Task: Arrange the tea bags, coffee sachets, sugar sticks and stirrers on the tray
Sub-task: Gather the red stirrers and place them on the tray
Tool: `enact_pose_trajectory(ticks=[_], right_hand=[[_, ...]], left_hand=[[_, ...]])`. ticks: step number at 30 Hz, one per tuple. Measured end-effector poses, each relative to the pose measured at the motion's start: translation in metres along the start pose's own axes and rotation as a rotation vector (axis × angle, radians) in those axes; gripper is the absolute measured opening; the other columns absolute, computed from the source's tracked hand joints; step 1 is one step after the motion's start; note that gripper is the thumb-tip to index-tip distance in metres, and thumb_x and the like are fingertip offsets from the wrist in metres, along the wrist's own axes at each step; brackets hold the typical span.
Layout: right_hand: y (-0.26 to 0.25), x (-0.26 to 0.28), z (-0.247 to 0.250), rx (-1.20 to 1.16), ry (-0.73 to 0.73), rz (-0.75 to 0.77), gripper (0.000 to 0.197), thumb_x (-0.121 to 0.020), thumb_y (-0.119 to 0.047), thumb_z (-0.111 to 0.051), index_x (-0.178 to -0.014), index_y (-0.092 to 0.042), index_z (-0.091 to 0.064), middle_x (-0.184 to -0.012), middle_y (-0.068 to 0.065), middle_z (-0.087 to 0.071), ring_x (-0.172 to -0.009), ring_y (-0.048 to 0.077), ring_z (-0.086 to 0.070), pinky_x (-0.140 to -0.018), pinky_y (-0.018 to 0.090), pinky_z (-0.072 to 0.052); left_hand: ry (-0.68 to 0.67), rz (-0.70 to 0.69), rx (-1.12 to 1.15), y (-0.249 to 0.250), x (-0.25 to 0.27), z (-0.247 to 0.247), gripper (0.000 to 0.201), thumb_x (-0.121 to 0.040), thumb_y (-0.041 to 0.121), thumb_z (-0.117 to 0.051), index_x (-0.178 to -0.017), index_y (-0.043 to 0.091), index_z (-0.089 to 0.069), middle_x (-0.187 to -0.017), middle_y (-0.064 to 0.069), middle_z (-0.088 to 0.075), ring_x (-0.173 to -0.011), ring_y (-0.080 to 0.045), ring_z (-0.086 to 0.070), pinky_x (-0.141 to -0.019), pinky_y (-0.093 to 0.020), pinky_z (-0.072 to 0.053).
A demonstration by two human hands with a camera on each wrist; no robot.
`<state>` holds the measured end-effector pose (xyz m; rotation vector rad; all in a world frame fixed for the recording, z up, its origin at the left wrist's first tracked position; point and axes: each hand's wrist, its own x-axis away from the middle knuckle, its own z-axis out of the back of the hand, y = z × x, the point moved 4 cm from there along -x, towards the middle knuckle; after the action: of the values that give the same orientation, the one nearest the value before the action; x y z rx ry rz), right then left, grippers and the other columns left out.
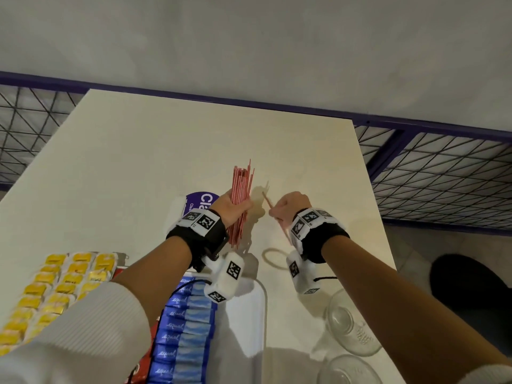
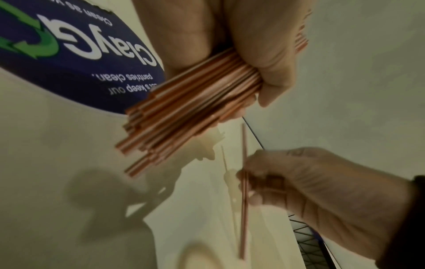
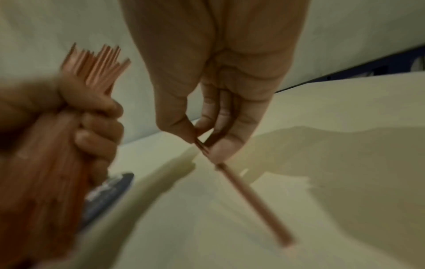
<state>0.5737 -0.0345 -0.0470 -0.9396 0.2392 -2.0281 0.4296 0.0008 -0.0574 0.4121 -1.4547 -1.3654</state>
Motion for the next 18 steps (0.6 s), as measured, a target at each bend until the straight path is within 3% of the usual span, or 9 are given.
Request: enact_pose_trajectory(ticks=[3, 6, 8, 12, 16, 18], right_hand=[[-0.012, 0.013, 0.002, -0.342, 0.052, 0.123, 0.021, -0.08, -0.007, -0.064, -0.061, -0.014, -0.058, -0.063, 0.005, -0.062, -0.064, 0.018, -0.062, -0.085, 0.037, -0.055], [-0.024, 0.025, 0.003, -0.581, 0.081, 0.216, 0.02, -0.077, 0.002, -0.066, -0.065, -0.012, -0.059, -0.066, 0.007, -0.063, -0.068, 0.021, -0.064, -0.081, 0.037, -0.056], [-0.03, 0.029, 0.003, -0.622, 0.099, 0.261, 0.021, -0.075, 0.005, -0.065, -0.065, -0.013, -0.06, -0.066, 0.005, -0.062, -0.072, 0.023, -0.063, -0.082, 0.037, -0.056], [-0.031, 0.035, -0.002, -0.568, 0.114, 0.301, 0.026, -0.073, 0.004, -0.065, -0.062, -0.02, -0.061, -0.066, -0.001, -0.061, -0.078, 0.023, -0.061, -0.087, 0.042, -0.053], [-0.026, 0.041, -0.006, -0.508, 0.14, 0.322, 0.027, -0.076, -0.003, -0.066, -0.062, -0.025, -0.061, -0.065, -0.006, -0.059, -0.07, 0.016, -0.057, -0.08, 0.034, -0.051], [-0.021, 0.043, -0.008, -0.528, 0.141, 0.323, 0.026, -0.078, -0.002, -0.066, -0.064, -0.024, -0.062, -0.066, -0.004, -0.059, -0.065, 0.011, -0.053, -0.072, 0.026, -0.047]], left_hand=[[0.022, -0.071, -0.013, 0.006, 0.009, 0.003, 0.014, -0.092, 0.028, -0.055, -0.099, 0.018, -0.05, -0.078, 0.003, -0.057, -0.072, -0.009, -0.054, -0.059, -0.015, -0.042], [0.036, -0.123, -0.012, 0.01, 0.014, 0.004, 0.01, -0.09, 0.028, -0.059, -0.087, 0.023, -0.051, -0.077, 0.006, -0.056, -0.07, -0.008, -0.053, -0.053, -0.007, -0.042], [0.039, -0.118, -0.027, 0.009, 0.016, 0.004, 0.011, -0.087, 0.025, -0.062, -0.088, 0.022, -0.052, -0.075, 0.007, -0.056, -0.069, -0.008, -0.054, -0.057, -0.009, -0.043], [0.044, -0.117, -0.055, 0.005, 0.018, 0.007, 0.026, -0.082, 0.023, -0.068, -0.102, 0.01, -0.06, -0.081, 0.0, -0.062, -0.08, -0.02, -0.059, -0.071, -0.023, -0.048], [0.057, -0.101, -0.146, 0.001, 0.024, 0.006, 0.033, -0.08, 0.023, -0.071, -0.109, 0.011, -0.061, -0.086, 0.001, -0.059, -0.075, -0.011, -0.054, -0.061, -0.012, -0.04], [0.054, -0.096, -0.166, 0.001, 0.027, 0.004, 0.038, -0.08, 0.024, -0.071, -0.113, 0.011, -0.059, -0.089, 0.0, -0.06, -0.08, -0.012, -0.054, -0.062, -0.017, -0.041]])
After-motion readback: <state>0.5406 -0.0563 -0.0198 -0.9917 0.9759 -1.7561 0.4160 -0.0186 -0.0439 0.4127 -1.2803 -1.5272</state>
